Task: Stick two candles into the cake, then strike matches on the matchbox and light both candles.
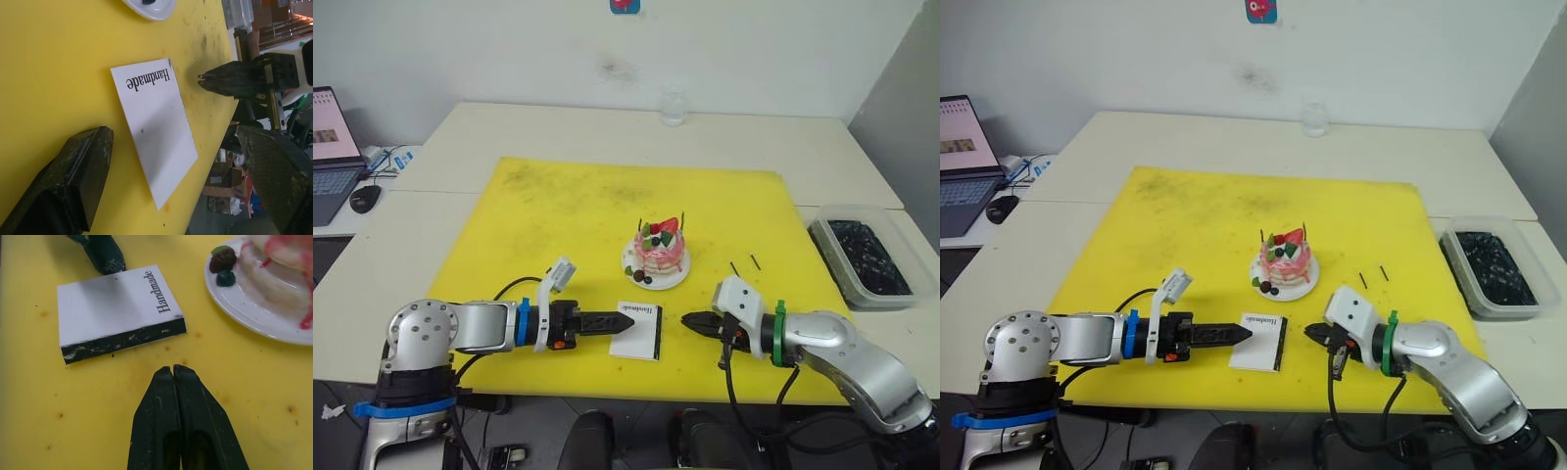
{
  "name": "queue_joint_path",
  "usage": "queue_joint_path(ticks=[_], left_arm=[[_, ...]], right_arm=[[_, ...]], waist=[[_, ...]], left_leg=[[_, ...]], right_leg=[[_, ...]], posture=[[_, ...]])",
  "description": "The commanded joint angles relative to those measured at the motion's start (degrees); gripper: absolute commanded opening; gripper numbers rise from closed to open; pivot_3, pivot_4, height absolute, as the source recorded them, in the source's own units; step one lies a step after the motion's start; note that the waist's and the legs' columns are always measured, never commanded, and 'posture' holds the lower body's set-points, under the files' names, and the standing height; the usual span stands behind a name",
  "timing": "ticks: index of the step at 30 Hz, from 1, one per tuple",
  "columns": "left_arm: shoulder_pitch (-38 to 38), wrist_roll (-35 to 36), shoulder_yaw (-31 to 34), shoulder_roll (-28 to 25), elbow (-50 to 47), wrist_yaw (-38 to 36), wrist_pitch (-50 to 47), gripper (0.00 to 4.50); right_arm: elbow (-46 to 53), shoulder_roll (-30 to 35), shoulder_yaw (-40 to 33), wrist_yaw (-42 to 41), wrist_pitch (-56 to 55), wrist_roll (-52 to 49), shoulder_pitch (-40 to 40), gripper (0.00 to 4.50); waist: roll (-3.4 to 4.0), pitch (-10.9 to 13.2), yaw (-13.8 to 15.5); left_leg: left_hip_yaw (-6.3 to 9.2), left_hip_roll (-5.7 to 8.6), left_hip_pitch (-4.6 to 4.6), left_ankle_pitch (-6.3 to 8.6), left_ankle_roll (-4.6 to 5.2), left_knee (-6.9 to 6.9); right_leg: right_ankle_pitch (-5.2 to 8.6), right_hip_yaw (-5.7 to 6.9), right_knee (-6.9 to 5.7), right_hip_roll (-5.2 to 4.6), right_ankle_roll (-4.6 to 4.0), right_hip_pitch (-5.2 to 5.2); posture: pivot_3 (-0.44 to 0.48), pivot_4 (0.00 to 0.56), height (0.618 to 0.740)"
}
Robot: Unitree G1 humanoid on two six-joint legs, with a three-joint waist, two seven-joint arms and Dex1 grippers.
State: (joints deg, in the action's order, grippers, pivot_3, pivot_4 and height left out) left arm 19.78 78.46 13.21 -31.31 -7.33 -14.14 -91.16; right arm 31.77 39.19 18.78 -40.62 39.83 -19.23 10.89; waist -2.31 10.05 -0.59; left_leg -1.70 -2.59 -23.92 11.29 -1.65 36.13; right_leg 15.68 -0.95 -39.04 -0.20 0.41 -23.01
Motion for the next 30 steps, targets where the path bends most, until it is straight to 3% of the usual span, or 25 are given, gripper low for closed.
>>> queue_joint_path(ticks=[1,8,17,20,27,30], left_arm=[[0.0,0.2,-1.3,1.6,-0.1,1.3,-0.4,4.5],[-1.9,-0.4,-2.0,3.2,-1.2,2.1,-0.3,4.5],[-3.5,-0.4,-2.8,4.3,-3.3,2.6,0.3,4.5],[-3.8,-1.3,-3.4,4.0,-4.1,2.0,0.7,3.94],[-3.9,-4.4,-4.8,3.3,-5.9,0.5,2.3,1.74],[-1.9,-2.4,-3.0,2.5,-5.5,-0.8,2.0,0.76]], right_arm=[[-1.6,-0.8,2.3,-0.5,0.7,1.7,1.9,0.05],[-3.8,-4.6,7.5,-1.8,1.3,3.7,5.6,0.05],[-3.1,-8.6,8.0,-1.8,3.2,3.6,7.4,0.05],[-2.8,-8.4,7.7,-2.1,3.4,3.6,7.2,0.0],[-2.0,-8.1,6.7,-1.8,4.2,3.5,6.5,0.0],[-1.0,-7.4,4.7,-1.6,5.1,3.0,6.4,0.0]], waist=[[0.0,0.0,0.4],[0.01,-0.1,0.6],[0.04,-0.1,0.7],[0.04,-0.1,0.7],[0.04,-0.1,0.7],[0.03,-0.1,0.7]], left_leg=[[0.0,0.0,0.0,0.0,0.0,0.0],[0.04,-0.02,0.09,0.0,0.0,0.0],[0.0,-0.01,0.1,0.01,0.0,-0.02],[0.01,0.0,0.1,0.01,0.0,-0.02],[0.02,-0.01,0.07,0.01,-0.01,-0.05],[0.02,-0.01,0.04,0.01,-0.01,-0.06]], right_leg=[[0.0,0.01,0.01,0.0,0.0,0.0],[0.01,0.03,0.03,-0.03,-0.01,0.11],[0.03,0.03,0.11,-0.11,-0.04,0.16],[0.03,0.04,0.11,-0.13,-0.04,0.16],[0.07,0.05,0.13,-0.13,-0.09,0.13],[0.07,0.06,0.14,-0.13,-0.09,0.11]], posture=[[0.0,0.15,0.74],[0.0,0.15,0.74],[0.0,0.15,0.74],[0.0,0.15,0.74],[0.0,0.15,0.74],[0.0,0.15,0.74]])
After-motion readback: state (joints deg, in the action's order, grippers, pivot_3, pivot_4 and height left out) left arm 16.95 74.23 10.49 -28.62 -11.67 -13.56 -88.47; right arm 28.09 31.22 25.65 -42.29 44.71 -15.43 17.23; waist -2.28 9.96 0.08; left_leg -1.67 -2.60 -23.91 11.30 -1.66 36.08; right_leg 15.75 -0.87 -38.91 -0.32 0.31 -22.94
